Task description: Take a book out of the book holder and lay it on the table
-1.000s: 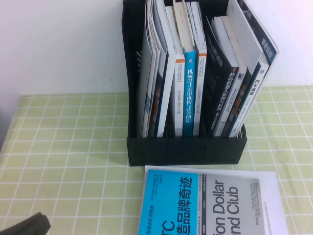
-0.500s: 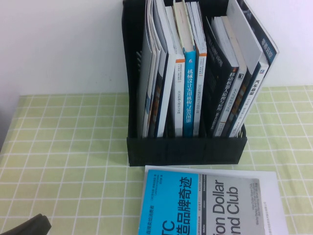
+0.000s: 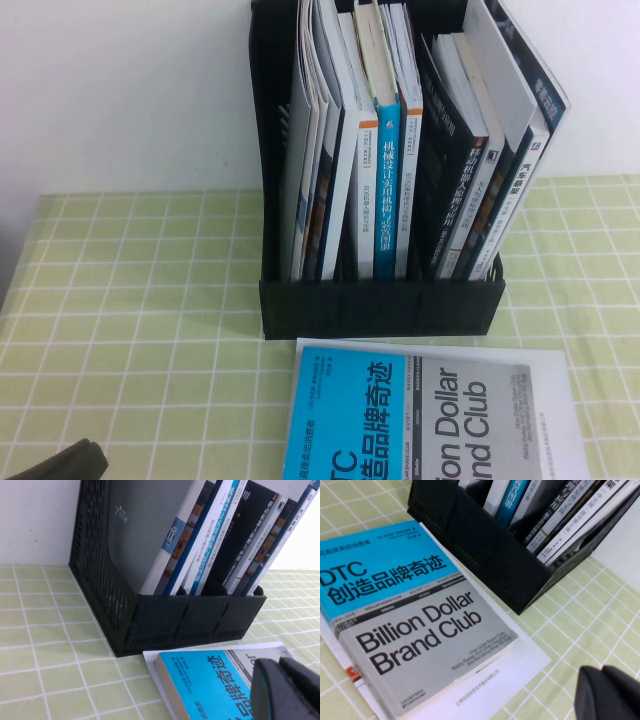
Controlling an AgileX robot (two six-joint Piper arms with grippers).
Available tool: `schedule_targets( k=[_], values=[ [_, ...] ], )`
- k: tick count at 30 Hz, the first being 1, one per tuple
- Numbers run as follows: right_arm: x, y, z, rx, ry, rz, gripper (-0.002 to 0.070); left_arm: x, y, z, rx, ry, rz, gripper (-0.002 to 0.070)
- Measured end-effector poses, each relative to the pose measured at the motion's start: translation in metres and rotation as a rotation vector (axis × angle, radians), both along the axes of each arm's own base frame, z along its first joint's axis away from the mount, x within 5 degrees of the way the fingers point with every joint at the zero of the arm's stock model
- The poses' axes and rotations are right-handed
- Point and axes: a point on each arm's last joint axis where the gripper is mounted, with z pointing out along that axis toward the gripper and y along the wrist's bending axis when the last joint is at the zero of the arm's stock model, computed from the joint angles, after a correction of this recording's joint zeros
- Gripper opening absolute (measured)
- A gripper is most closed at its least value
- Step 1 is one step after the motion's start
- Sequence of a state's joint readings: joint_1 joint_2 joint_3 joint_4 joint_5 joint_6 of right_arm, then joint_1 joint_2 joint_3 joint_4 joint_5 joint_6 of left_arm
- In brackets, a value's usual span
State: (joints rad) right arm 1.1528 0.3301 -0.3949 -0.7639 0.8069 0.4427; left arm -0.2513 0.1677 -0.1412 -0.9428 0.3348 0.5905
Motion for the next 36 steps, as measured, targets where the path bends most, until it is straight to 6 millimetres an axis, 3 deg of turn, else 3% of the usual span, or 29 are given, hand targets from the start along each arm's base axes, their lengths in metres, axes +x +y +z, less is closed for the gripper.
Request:
schedule_targets(
  k=[4, 8, 13, 19, 36],
  values=[
    [0.000, 0.000, 0.000, 0.000, 0.000, 0.000, -0.0001, 0.001, 0.004, -0.001, 0.074, -0.037, 0.032, -0.0002],
    [0.000, 0.000, 0.000, 0.002, 0.001, -0.001, -0.0001, 0.002, 0.016, -0.007, 0.089, -0.072, 0.190, -0.0002],
    [0.000, 0.000, 0.000, 0.002, 0.001, -0.001, -0.0001, -0.001, 0.029, -0.029, 0.113, -0.064, 0.368, -0.0002],
    [0.000, 0.000, 0.000, 0.000, 0.002, -0.002, -0.0001, -0.001, 0.038, -0.057, 0.123, 0.098, 0.492, -0.0002],
    [0.000, 0.000, 0.000, 0.002, 0.002, -0.003, -0.0001, -0.002, 0.040, -0.059, 0.141, 0.114, 0.523, -0.0002]
  ],
)
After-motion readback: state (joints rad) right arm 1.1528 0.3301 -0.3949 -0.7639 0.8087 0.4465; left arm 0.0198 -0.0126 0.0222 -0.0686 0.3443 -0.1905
